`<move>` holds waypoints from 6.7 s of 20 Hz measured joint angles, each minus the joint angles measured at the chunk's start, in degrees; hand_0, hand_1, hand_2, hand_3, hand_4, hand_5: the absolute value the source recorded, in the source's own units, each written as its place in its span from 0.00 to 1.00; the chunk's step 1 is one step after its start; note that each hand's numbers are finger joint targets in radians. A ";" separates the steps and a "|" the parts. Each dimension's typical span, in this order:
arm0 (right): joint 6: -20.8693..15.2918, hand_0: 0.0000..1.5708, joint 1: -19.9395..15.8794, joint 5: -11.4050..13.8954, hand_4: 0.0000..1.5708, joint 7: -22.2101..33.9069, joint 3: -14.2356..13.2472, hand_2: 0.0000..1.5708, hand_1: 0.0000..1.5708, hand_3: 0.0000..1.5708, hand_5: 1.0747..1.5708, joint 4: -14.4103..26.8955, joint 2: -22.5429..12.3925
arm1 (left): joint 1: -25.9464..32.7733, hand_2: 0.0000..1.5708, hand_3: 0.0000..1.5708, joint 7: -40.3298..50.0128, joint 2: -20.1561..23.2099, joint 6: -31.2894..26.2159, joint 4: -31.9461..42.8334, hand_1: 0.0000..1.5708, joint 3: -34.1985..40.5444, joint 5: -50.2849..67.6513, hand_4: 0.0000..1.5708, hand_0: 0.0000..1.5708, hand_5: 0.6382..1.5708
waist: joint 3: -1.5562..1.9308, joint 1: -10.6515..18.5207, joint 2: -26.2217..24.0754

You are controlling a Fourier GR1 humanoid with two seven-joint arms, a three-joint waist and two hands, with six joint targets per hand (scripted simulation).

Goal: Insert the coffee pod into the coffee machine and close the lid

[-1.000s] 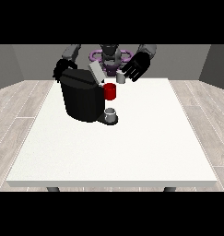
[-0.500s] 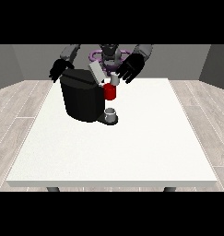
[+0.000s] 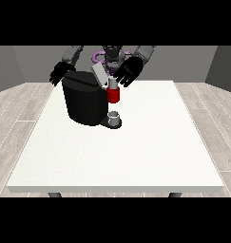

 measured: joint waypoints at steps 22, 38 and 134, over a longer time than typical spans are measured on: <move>1.61 0.00 1.82 -1.75 0.28 -2.12 -1.27 0.00 0.00 0.00 1.00 -0.96 -0.65 | 0.31 0.80 0.73 -1.32 0.25 -0.09 1.61 0.78 0.55 -1.66 0.30 0.78 1.00 | 0.03 -0.50 1.65; 0.82 0.00 1.08 -1.58 0.28 -1.38 -2.04 0.00 0.00 0.00 1.00 -0.10 -1.00 | -0.03 0.72 0.62 -1.73 -0.35 -0.40 1.16 0.68 -0.61 -3.90 0.23 0.68 1.00 | 0.05 0.72 1.49; 14.22 0.00 -11.00 -0.63 0.00 -0.88 -3.15 0.00 0.00 0.00 1.00 12.40 -7.30 | 52.29 0.00 0.00 1.10 -20.64 -6.05 -41.02 0.00 6.15 36.32 0.08 0.00 1.00 | -0.04 23.16 -11.83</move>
